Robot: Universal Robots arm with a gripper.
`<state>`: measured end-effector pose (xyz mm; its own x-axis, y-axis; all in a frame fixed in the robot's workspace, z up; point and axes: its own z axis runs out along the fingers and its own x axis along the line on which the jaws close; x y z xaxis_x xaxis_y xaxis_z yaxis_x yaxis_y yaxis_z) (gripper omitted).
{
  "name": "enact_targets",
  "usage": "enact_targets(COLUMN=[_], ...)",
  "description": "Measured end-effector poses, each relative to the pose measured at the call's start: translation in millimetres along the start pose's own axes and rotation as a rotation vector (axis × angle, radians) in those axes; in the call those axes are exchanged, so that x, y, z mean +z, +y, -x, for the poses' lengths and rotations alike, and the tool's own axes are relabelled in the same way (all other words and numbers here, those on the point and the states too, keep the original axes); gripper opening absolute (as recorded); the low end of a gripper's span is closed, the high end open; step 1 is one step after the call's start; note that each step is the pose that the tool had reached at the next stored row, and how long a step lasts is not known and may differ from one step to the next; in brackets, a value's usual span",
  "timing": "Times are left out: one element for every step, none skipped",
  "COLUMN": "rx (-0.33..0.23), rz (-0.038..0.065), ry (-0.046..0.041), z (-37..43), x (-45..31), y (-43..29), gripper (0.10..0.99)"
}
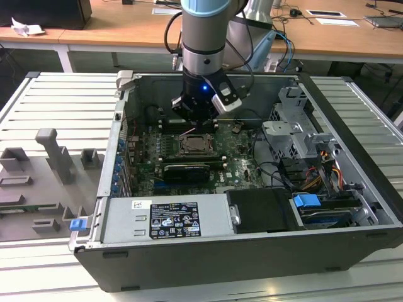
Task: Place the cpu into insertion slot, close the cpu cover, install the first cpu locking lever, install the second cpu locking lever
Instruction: 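Install the first cpu locking lever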
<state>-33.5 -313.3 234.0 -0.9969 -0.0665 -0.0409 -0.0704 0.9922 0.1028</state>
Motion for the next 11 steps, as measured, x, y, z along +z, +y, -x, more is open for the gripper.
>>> enact_targets(rx=[0.000, 0.000, 0.000, 0.000, 0.000, 0.000, 0.000, 0.000, 0.000, 0.001, 0.001], rz=[0.003, 0.003, 0.003, 0.003, 0.003, 0.004, 0.006, 0.008, 0.015, 0.020, 0.020], ry=[-0.0001, -0.0001, -0.0002, -0.0001, -0.0001, -0.0001, -0.0003, -0.0004, -0.0010, -0.0013, -0.0013], z=[-0.9, -1.1, -1.2, -1.5, -1.5, -1.4, -1.3, -1.3, -1.3, -1.3, -1.3], x=[0.2, 0.5, 0.7, 1.4, 1.8, 2.3, 2.7, 3.2, 4.5, 6.2, 7.3], y=[3.3, 5.8, 7.7, 12.9, 14.8, 16.4, 17.4, 18.1, 18.7, 18.9, 19.0], gripper=[0.106, 0.106, 0.106, 0.106, 0.106, 0.106, 0.106, 0.106, 0.106, 0.106, 0.106])
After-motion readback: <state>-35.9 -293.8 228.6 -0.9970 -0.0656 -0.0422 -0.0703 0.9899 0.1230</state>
